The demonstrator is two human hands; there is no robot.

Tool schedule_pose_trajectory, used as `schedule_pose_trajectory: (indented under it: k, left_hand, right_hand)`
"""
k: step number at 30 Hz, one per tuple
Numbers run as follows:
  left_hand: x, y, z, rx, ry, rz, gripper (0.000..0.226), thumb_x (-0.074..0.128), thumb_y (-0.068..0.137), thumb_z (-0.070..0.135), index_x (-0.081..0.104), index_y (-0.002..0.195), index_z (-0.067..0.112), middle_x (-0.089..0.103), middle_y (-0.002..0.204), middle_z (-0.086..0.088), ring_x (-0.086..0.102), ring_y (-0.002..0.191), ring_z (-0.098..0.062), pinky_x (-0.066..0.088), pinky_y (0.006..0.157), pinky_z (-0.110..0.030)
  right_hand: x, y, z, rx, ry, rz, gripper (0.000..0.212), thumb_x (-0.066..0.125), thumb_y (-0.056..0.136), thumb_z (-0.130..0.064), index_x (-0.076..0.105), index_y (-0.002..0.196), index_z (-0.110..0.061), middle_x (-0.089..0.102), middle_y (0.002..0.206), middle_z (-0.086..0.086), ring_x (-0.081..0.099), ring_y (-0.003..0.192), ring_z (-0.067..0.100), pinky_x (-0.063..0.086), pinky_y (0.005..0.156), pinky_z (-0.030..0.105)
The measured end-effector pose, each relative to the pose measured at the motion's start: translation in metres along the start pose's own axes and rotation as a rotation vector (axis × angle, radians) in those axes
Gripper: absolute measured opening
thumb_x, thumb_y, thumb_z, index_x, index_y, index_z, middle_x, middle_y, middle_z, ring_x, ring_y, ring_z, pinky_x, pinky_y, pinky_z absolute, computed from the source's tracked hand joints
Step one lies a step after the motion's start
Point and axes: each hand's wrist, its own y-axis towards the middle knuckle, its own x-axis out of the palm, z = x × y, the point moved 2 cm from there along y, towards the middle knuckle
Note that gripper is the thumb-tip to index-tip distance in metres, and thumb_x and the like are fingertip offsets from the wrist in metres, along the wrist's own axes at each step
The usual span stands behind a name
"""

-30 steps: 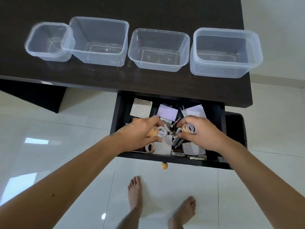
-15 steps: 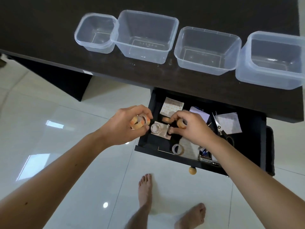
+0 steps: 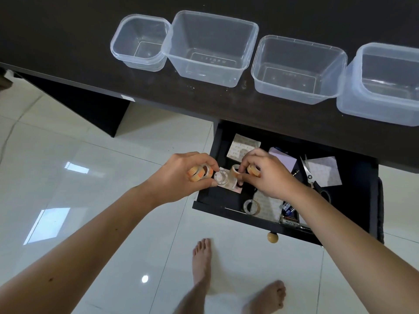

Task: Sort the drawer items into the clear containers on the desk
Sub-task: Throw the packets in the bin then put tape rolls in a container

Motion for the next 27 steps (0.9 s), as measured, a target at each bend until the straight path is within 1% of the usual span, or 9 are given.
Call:
schedule_pose_trajectory:
  k: [2, 4, 6, 8, 10, 14, 18, 21, 27]
  left_hand:
    - [0.000, 0.001, 0.000, -0.011, -0.011, 0.004, 0.027, 0.087, 0.086, 0.032, 0.074, 0.110, 0.032, 0.071, 0.107, 0.013, 0.067, 0.094, -0.011, 0.058, 0.076, -0.022]
    - [-0.001, 0.003, 0.000, -0.019, -0.019, 0.006, 0.028, 0.087, 0.085, 0.032, 0.076, 0.110, 0.031, 0.071, 0.107, 0.015, 0.067, 0.096, -0.009, 0.057, 0.077, -0.020]
    - [-0.002, 0.004, -0.001, -0.018, -0.018, 0.008, 0.029, 0.088, 0.084, 0.032, 0.077, 0.110, 0.031, 0.072, 0.108, 0.016, 0.068, 0.098, -0.008, 0.055, 0.079, -0.017]
    - [-0.003, 0.005, -0.003, -0.017, -0.015, 0.013, 0.030, 0.088, 0.083, 0.031, 0.078, 0.111, 0.029, 0.073, 0.108, 0.015, 0.068, 0.099, -0.007, 0.053, 0.079, -0.013]
    - [-0.005, 0.004, -0.005, -0.032, -0.028, 0.022, 0.029, 0.089, 0.083, 0.029, 0.079, 0.110, 0.029, 0.074, 0.107, 0.015, 0.068, 0.095, -0.004, 0.049, 0.076, -0.009]
    - [-0.008, 0.000, -0.013, -0.092, -0.060, 0.033, 0.028, 0.090, 0.082, 0.033, 0.077, 0.107, 0.038, 0.075, 0.104, 0.013, 0.067, 0.081, -0.010, 0.049, 0.067, -0.012]
    - [-0.012, -0.003, -0.018, -0.123, -0.069, 0.033, 0.028, 0.090, 0.081, 0.036, 0.077, 0.106, 0.041, 0.074, 0.103, 0.012, 0.065, 0.077, -0.014, 0.054, 0.066, -0.021]
    - [-0.012, -0.004, -0.017, -0.117, -0.067, 0.030, 0.028, 0.090, 0.082, 0.035, 0.077, 0.107, 0.039, 0.073, 0.103, 0.013, 0.063, 0.077, -0.009, 0.049, 0.065, -0.015]
    - [-0.016, -0.006, -0.005, -0.088, -0.077, 0.031, 0.029, 0.091, 0.082, 0.032, 0.078, 0.107, 0.035, 0.073, 0.101, 0.016, 0.064, 0.079, -0.002, 0.046, 0.063, -0.009]
  right_hand:
    - [0.001, -0.004, 0.002, -0.033, -0.011, -0.028, 0.014, 0.084, 0.089, -0.032, 0.071, 0.094, -0.029, 0.063, 0.115, -0.014, 0.062, 0.106, 0.007, 0.046, 0.088, 0.020]
    - [0.001, -0.006, 0.003, -0.023, -0.012, -0.039, 0.019, 0.084, 0.088, -0.033, 0.067, 0.096, -0.034, 0.066, 0.109, -0.018, 0.062, 0.099, 0.002, 0.048, 0.083, 0.027]
    - [0.001, -0.007, 0.002, -0.020, 0.002, -0.030, 0.032, 0.083, 0.090, -0.032, 0.063, 0.113, -0.039, 0.064, 0.118, -0.021, 0.060, 0.101, 0.000, 0.047, 0.083, 0.027]
    - [0.001, -0.007, -0.002, -0.038, 0.012, -0.025, 0.056, 0.079, 0.093, -0.029, 0.053, 0.140, -0.043, 0.058, 0.134, -0.021, 0.057, 0.116, 0.003, 0.047, 0.093, 0.026]
    - [0.001, -0.004, -0.009, -0.070, 0.029, -0.024, 0.061, 0.076, 0.096, -0.027, 0.050, 0.150, -0.041, 0.056, 0.137, -0.017, 0.055, 0.123, 0.003, 0.046, 0.100, 0.025]
    - [0.012, 0.006, -0.021, -0.113, -0.005, -0.064, 0.047, 0.078, 0.094, -0.028, 0.064, 0.139, -0.031, 0.058, 0.125, -0.014, 0.061, 0.115, 0.010, 0.050, 0.096, 0.030]
    - [0.024, 0.013, -0.032, -0.110, -0.084, -0.108, 0.050, 0.080, 0.090, -0.026, 0.064, 0.138, -0.026, 0.049, 0.118, -0.014, 0.055, 0.107, 0.010, 0.043, 0.088, 0.023]
    - [0.033, 0.014, -0.035, -0.070, -0.146, -0.151, 0.055, 0.083, 0.086, -0.028, 0.060, 0.136, -0.026, 0.043, 0.114, -0.012, 0.056, 0.106, 0.014, 0.044, 0.087, 0.027]
    - [0.043, 0.014, -0.036, -0.070, -0.180, -0.084, 0.052, 0.083, 0.088, -0.024, 0.061, 0.135, -0.018, 0.043, 0.114, -0.010, 0.062, 0.108, 0.023, 0.041, 0.084, 0.027]
